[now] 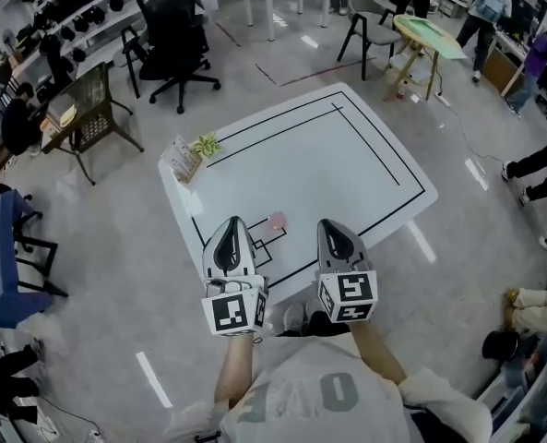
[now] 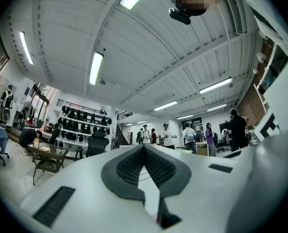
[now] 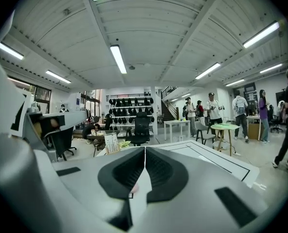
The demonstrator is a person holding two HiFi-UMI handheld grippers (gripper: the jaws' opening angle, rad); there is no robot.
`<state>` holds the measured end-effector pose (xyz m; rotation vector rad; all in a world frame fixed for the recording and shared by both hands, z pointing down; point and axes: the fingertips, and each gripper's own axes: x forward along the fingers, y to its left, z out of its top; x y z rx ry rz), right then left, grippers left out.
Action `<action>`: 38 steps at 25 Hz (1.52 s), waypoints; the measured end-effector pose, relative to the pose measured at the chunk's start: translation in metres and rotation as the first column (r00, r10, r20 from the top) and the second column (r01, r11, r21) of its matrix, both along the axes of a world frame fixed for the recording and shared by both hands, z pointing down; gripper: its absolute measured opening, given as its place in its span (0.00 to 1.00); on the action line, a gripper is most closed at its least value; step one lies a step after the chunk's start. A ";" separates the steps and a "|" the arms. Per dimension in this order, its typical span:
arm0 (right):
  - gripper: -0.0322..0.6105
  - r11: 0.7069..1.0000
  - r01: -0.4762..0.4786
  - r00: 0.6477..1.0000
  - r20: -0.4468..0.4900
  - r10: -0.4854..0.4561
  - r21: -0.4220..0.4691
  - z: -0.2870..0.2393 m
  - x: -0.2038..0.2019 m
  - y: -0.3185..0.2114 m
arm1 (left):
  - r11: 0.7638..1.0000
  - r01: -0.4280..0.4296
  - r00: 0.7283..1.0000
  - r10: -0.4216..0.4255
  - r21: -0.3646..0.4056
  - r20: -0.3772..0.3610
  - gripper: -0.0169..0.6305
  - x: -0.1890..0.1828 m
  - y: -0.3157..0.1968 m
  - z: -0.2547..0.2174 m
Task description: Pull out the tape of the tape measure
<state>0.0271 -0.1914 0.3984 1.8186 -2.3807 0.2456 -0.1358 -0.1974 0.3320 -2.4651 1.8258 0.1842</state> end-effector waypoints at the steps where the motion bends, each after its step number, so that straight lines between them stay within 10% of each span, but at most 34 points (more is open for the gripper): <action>1: 0.10 1.000 -0.001 1.000 0.001 0.001 0.006 -0.002 0.001 -0.002 | 1.000 0.006 1.000 -0.006 -0.002 0.005 0.07 -0.001 -0.001 0.001; 14: 0.11 0.995 0.095 0.995 0.002 -0.095 0.021 -0.009 0.005 -0.011 | 0.996 0.092 0.995 -0.092 -0.014 0.036 0.07 -0.005 -0.002 -0.001; 16: 0.44 0.990 0.144 0.989 0.017 -0.144 0.014 -0.009 -0.003 -0.013 | 0.997 0.079 0.996 -0.077 -0.023 0.053 0.34 -0.002 -0.006 0.000; 19: 0.53 0.989 0.148 0.989 0.007 -0.148 0.002 -0.007 -0.007 -0.017 | 0.996 0.079 0.995 -0.076 -0.039 0.067 0.51 -0.005 -0.011 0.002; 38: 0.54 0.920 0.232 0.930 -0.205 -0.306 -0.317 0.131 -0.071 -0.057 | 0.969 0.146 0.989 -0.145 -0.201 0.019 0.52 -0.031 -0.017 0.054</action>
